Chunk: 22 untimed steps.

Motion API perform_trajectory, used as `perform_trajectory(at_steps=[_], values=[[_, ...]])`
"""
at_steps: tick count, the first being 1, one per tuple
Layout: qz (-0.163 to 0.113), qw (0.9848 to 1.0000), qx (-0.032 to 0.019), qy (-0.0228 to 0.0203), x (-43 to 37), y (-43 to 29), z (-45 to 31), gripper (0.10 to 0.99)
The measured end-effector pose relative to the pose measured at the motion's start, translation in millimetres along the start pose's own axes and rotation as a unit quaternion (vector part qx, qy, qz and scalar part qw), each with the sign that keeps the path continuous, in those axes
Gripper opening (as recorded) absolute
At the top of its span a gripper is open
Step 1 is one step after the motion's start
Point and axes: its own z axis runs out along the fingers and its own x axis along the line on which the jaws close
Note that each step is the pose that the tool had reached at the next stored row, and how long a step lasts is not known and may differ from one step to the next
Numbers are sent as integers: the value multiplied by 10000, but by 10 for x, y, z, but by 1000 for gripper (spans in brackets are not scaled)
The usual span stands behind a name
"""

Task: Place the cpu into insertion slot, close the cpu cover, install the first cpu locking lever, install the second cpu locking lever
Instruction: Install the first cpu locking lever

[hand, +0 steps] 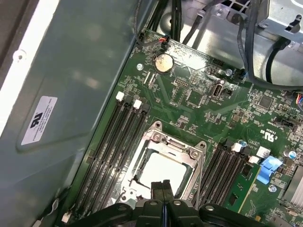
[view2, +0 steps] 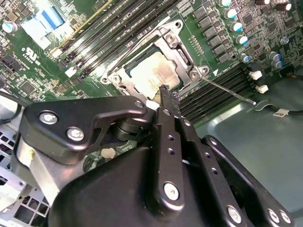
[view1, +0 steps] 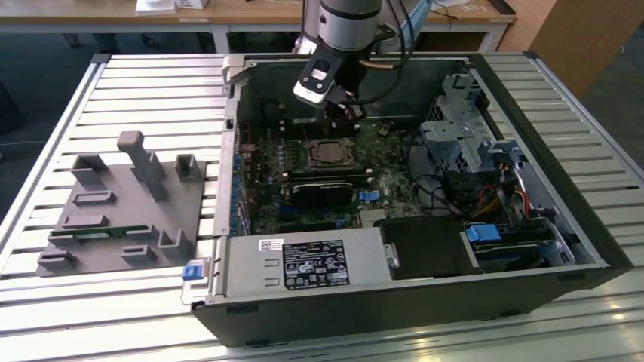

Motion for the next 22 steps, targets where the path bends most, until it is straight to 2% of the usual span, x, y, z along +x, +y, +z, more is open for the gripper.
perform_trajectory(at_steps=[22], values=[[-434,9991,20,-1,0,0,0,106]])
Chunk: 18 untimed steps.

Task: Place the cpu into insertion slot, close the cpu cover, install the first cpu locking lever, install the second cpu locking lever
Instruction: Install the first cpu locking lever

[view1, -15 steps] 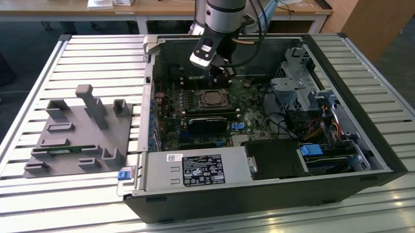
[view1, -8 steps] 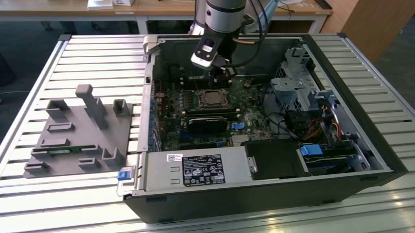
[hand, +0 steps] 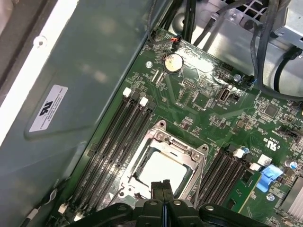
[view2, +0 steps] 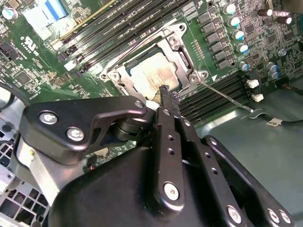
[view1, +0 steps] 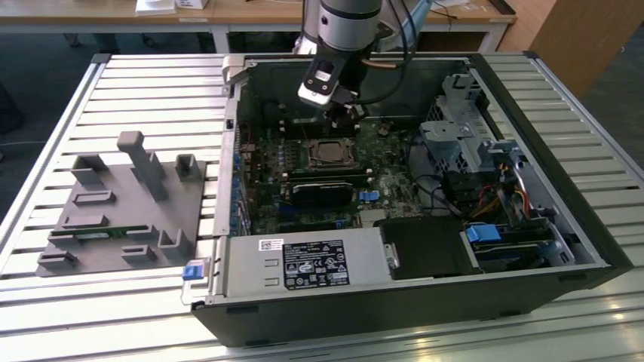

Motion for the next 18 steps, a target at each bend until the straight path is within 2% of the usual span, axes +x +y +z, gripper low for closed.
perform_trajectory(at_steps=[18], values=[[-340,9994,15,-1,0,0,0,106]])
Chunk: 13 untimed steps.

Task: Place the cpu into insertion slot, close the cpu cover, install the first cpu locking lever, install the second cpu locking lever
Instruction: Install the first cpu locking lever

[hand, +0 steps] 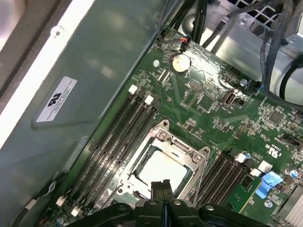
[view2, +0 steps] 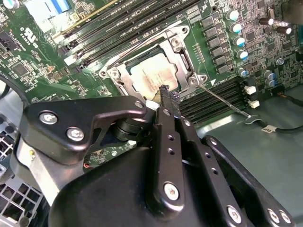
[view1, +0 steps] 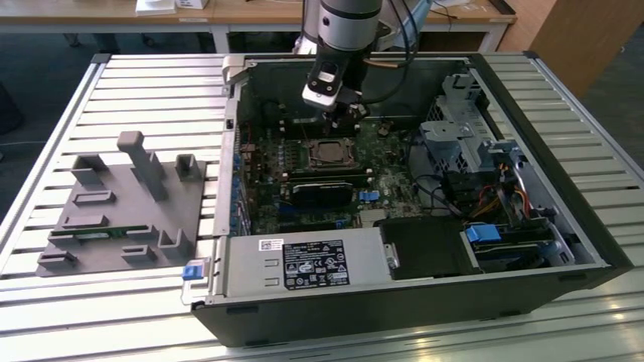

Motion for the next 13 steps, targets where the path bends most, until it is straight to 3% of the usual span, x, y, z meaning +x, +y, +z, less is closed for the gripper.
perform_trajectory(at_steps=[13], values=[[-241,9997,11,0,0,0,0,106]])
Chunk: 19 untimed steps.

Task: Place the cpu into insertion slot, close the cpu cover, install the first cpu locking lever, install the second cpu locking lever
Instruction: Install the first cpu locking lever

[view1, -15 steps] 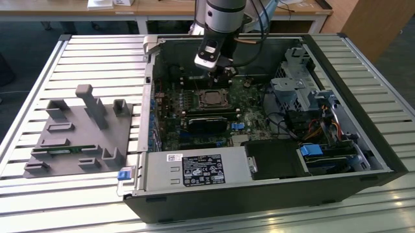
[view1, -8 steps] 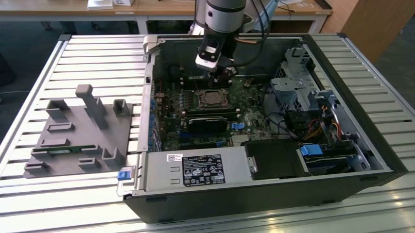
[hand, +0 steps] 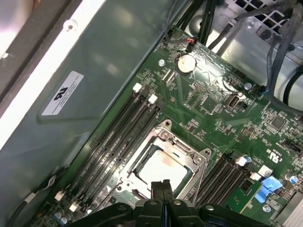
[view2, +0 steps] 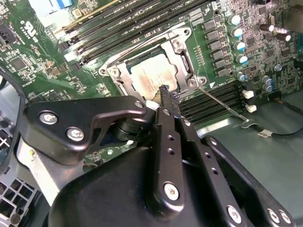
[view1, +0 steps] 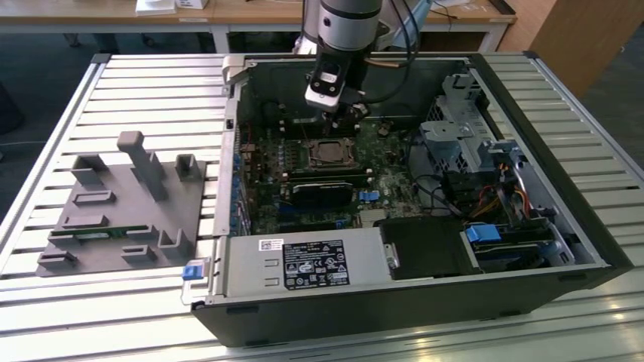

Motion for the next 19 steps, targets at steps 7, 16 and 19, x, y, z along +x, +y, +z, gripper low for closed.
perform_trajectory(at_steps=[7,16,19], values=[[-133,9999,6,-1,0,0,0,106],[-592,9982,27,-1,0,0,0,106],[-789,9969,37,-3,0,-1,-1,106]])
